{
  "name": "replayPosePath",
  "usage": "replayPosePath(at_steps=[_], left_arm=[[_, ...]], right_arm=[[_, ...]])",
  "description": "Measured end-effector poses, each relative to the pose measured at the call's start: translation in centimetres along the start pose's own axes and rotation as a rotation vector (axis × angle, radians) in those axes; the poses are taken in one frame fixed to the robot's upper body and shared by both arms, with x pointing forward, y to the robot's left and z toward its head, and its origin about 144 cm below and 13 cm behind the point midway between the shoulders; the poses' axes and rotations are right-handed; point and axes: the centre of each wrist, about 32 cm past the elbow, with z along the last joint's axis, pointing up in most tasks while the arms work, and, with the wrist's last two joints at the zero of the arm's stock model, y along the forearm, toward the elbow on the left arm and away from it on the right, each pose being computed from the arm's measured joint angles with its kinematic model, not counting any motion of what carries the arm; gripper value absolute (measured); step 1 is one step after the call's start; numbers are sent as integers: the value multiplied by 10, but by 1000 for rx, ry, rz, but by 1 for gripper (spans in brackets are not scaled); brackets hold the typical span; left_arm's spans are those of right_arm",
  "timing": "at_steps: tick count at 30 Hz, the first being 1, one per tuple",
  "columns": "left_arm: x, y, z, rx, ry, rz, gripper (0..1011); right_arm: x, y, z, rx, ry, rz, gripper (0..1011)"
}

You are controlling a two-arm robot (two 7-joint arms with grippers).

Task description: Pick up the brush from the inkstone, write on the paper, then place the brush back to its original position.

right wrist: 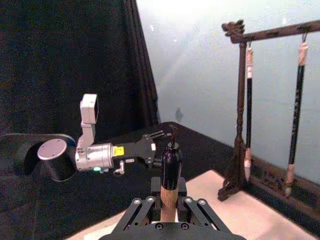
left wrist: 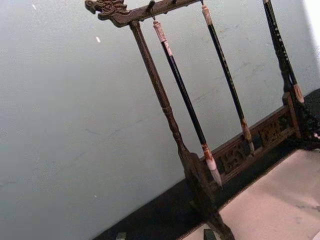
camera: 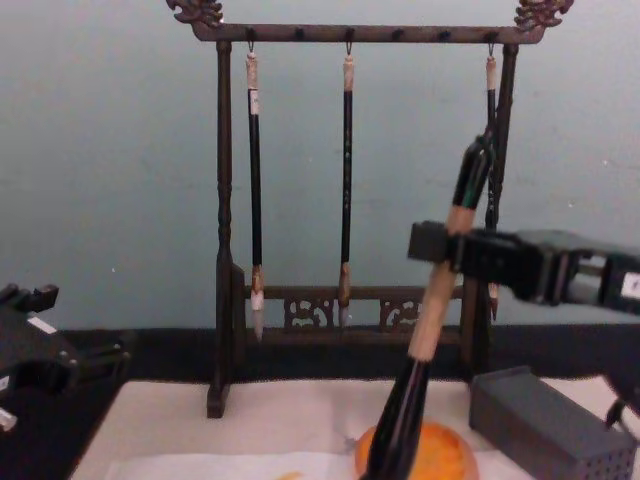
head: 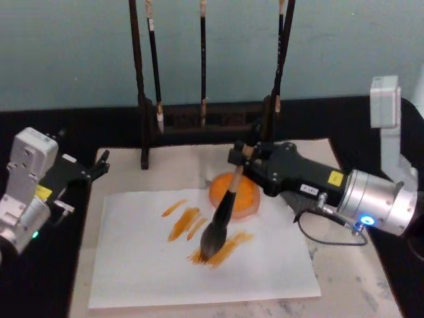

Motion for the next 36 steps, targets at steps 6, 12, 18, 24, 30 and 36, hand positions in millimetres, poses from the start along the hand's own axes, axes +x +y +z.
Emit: replayPosePath(at_steps=[6,12,18,24,30,36], left_arm=[[0,0,0,0,0,0,1001],[0,0,0,0,0,0,1001],[0,0,0,0,0,0,1001],[0,0,0,0,0,0,1001],[0,0,0,0,0,0,1001],[0,0,0,0,0,0,1001]], right_arm=[[-1,4,-11,-11,14,3,177],[0,3,-20,-21,29,-8,177],[3,1,-26,-30,31,-28,177],[7,-3,-26,-36,21,-48,177],[11,-9,-25,-39,10,-80,177],[14,-16,-24,-46,0,-109,177]])
